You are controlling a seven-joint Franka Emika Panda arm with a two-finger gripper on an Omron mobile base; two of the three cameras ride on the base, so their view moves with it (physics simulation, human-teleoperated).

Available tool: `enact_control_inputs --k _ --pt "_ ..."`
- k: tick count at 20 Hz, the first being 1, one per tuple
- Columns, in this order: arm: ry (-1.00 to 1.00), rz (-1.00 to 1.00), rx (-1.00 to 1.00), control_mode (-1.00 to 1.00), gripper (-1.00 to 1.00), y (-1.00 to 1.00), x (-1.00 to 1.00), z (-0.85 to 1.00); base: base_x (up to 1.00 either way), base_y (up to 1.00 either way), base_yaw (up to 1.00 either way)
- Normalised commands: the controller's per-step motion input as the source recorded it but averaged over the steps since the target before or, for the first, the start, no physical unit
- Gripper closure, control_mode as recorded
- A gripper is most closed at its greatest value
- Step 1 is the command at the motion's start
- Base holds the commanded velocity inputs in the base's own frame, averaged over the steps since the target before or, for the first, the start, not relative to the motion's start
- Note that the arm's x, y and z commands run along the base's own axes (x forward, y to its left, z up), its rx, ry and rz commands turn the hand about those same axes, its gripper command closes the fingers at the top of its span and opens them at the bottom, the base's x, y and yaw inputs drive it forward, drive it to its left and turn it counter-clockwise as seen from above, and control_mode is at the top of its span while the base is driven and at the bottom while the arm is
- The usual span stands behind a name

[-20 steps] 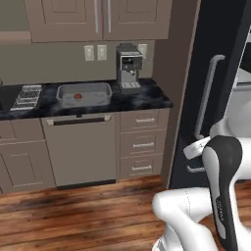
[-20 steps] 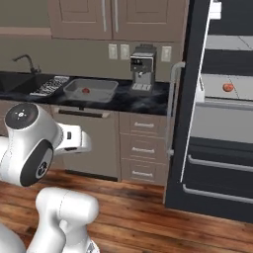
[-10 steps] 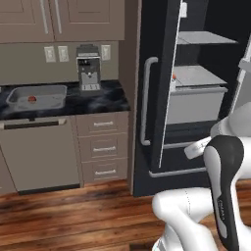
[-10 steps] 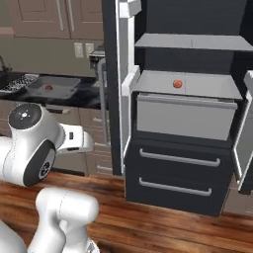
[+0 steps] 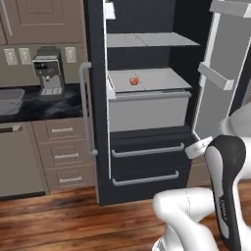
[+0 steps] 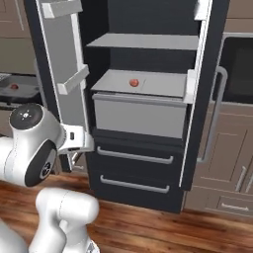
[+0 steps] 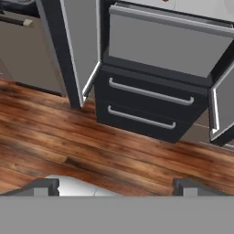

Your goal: Pick the apple and peach from the fridge and place them inside the tupperware on the counter.

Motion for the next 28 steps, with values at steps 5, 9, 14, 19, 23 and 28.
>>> enact_control_inputs --k 5,9,14,19,23,28 --pt "0.00 0.00 0.00 1.00 -1.00 0.00 0.00 0.00 0.82 -0.20 0.00" --pt "0.00 0.00 0.00 1.00 -1.00 0.00 0.00 0.00 0.99 0.00 0.00" --pt "0.00 0.00 0.00 1.00 -1.00 0.00 0.00 0.00 0.88 -0.05 0.00" --pt "0.00 0.00 0.00 1.00 -1.00 0.00 0.00 0.00 0.62 -0.13 0.00" --pt "0.00 0.00 0.00 -1.00 -1.00 -0.01 0.13 -0.10 0.23 -0.02 0.00" --pt "-0.01 0.00 0.00 -1.00 -1.00 -0.08 0.68 -0.38 0.00 0.00 0.00"
